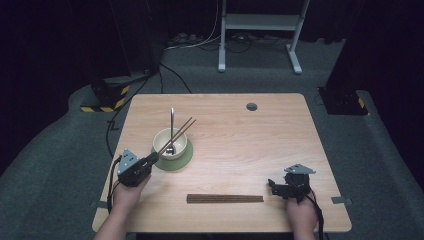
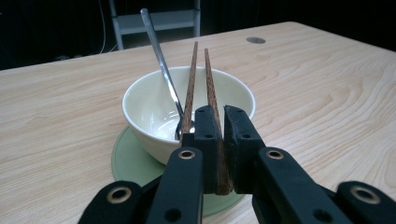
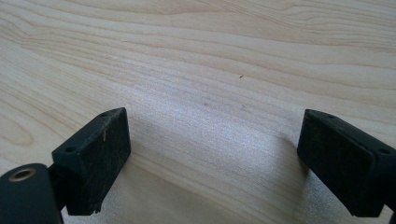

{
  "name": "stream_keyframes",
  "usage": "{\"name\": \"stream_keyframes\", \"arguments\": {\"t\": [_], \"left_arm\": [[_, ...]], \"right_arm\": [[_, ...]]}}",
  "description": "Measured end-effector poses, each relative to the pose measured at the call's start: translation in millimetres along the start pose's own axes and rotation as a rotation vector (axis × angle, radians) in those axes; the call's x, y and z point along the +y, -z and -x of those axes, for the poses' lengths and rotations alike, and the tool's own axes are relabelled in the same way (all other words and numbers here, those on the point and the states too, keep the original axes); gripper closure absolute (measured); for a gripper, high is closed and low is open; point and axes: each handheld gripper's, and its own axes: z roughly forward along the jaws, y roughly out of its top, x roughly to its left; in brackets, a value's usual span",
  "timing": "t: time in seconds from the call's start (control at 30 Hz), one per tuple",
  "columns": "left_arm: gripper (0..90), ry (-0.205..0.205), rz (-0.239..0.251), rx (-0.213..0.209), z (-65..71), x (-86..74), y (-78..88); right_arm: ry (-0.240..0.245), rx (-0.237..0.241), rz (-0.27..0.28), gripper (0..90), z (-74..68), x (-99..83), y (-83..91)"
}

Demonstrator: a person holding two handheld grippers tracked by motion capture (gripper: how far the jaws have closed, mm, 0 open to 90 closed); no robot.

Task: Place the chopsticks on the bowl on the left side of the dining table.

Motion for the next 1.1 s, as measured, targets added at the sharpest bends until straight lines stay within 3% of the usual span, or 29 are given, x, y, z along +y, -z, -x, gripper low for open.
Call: {"name": "stream_keyframes", "arguments": {"t": [0.4, 0.8, 0.93, 1.1], "left_arm": [[83.5, -0.055, -0.065, 0.031, 6.2, -3.1, -7.1], [82.6, -0.074, -0.069, 0.046, 7.1, -3.5, -6.8], [74.0, -0.064, -0.032, 0.047, 6.8, -1.2, -2.4], [56.4, 0.008, 0.03, 0.07, -5.0, 1.0, 8.4]], "right_arm": [[0.0, 0.0, 0.0, 9.7, 0.0, 0.0, 0.0], [0.0, 0.0, 0.0, 9.7, 0.0, 0.0, 0.0], [0.005, -0.001, 0.001, 9.7, 0.3, -0.1, -0.1], [0.001, 0.0, 0.0, 9.7, 0.1, 0.0, 0.0]]}}
